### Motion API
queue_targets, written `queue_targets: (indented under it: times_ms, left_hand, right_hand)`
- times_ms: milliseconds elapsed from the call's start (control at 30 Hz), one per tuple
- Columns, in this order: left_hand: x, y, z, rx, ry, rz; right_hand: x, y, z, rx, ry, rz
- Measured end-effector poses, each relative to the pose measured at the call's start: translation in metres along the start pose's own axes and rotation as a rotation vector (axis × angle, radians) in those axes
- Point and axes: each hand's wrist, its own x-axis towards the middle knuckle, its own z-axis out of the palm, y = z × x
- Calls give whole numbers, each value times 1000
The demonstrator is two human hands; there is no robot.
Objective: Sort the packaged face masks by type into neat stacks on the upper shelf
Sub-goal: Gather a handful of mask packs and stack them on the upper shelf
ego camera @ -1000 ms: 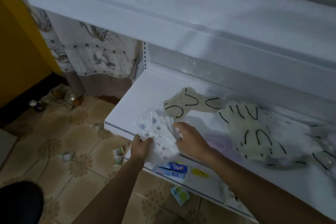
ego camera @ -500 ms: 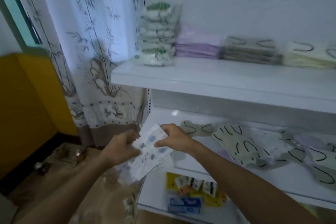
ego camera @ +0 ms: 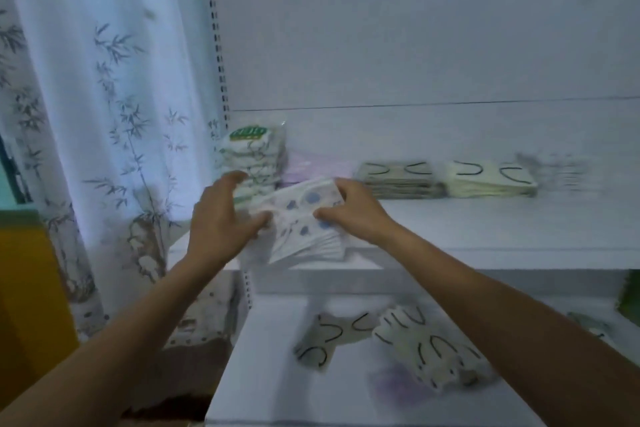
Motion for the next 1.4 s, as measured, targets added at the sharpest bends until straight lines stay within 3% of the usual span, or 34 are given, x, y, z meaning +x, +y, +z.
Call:
queue_targets:
  times_ms: [67,133,233,367,500,600,667,767,900,1067,1233,1400]
  left_hand:
    - [18,17,21,-224,41,-89]
    - [31,33,47,-424,-60,-185]
    - [39,65,95,-606,-212,-215]
    - [46,109,159,-774,-217,-264]
    - [48,133,215,-737,-205,-275]
    - [40,136,244,-690,-408,-301]
    - [42,140,255,-675,-460,-341]
    - [58,152,266,-531,-381,-282]
    - [72,177,280,-536,-252,-336]
    - [61,183,310,-567,-312,-439]
    - [51,188,321,-408,-297,-296]
    - [48,187,325,-165,-316,-96]
  right_hand:
    - [5,12,-37,-32,128,6]
    - [6,22,-72,-41,220,13]
    - [6,42,-117,-63,269,17]
    - [10,77,-160,-90,281,15]
    - [8,145,-182,-90,235,134]
    - [-10,203,-184,47,105,341]
    - [-9,230,-187,120,93,415]
    - [10,237,-199,138,170,385]
    - [24,236,-223,184,302,328]
    - [17,266,-227,140,285,432]
    - [14,269,-227,47,242,352]
    - [-2,277,-230,-92,282,462]
